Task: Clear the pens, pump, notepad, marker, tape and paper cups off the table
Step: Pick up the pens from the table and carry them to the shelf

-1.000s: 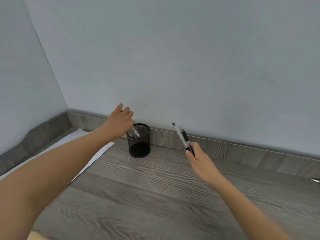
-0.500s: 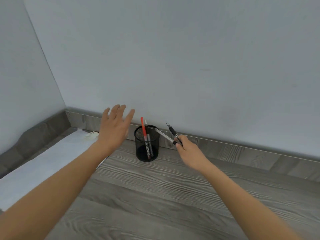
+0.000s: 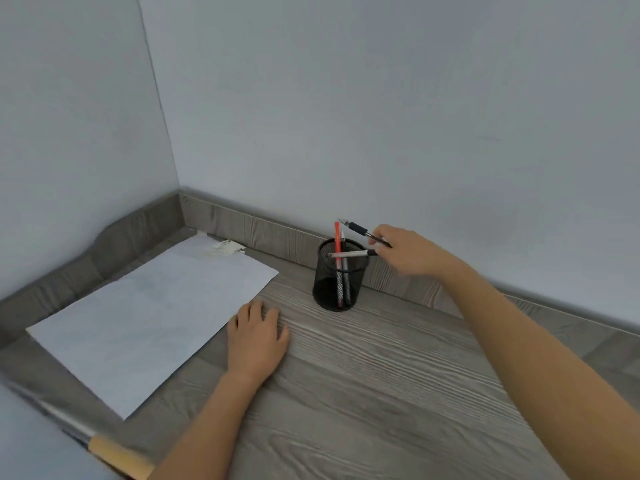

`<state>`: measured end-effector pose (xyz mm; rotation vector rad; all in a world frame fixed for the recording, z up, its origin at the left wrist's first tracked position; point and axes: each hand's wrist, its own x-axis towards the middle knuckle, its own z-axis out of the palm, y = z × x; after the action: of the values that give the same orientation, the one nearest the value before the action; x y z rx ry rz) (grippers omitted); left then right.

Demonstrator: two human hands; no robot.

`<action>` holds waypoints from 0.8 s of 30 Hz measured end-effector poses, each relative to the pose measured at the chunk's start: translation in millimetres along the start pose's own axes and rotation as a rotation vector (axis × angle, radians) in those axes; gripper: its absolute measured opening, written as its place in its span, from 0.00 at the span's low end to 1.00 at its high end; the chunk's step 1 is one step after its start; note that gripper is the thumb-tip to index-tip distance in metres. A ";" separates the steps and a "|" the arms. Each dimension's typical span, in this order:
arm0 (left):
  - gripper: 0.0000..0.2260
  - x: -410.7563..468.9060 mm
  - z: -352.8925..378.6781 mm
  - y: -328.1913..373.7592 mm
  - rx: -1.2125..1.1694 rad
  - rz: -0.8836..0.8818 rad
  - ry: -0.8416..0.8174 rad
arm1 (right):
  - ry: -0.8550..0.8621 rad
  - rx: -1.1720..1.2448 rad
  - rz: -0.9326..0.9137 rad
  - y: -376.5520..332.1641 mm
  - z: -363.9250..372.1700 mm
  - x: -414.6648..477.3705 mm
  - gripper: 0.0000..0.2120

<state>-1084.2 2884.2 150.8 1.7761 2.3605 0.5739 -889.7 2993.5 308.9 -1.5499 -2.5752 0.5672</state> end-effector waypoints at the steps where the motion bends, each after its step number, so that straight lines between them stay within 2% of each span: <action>1: 0.40 -1.2 -0.2 0.3 0.006 0.003 -0.005 | -0.025 0.003 -0.002 -4.4 -3.1 2.8 0.10; 4: 0.40 -0.9 0.1 -0.7 0.011 0.012 0.000 | -0.019 0.098 -0.010 -16.0 -4.6 9.2 0.09; 9: 0.40 -1.8 1.1 -2.1 0.026 0.015 -0.021 | 0.323 0.407 0.039 -17.4 11.2 20.7 0.11; 13: 0.40 -0.9 0.6 -1.6 0.012 0.022 -0.009 | 0.433 0.457 0.097 -5.7 30.2 20.9 0.08; 18: 0.31 -0.3 0.2 -1.4 0.023 0.012 -0.040 | 0.611 0.885 0.076 -10.2 40.8 19.9 0.05; 20: 0.27 0.1 0.8 -1.6 0.040 0.013 -0.045 | 0.646 1.032 0.059 -15.3 40.5 21.6 0.07; 21: 0.27 0.2 1.6 -2.3 0.046 0.013 -0.046 | 0.659 1.083 0.056 -18.3 39.7 23.2 0.08; 24: 0.37 -0.5 2.3 -2.5 0.024 0.021 -0.005 | 0.646 1.137 0.053 -27.0 37.7 29.4 0.10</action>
<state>-1085.6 2883.6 147.7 1.8123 2.3579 0.5445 -936.2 2997.5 280.0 -1.0800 -1.2892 1.0437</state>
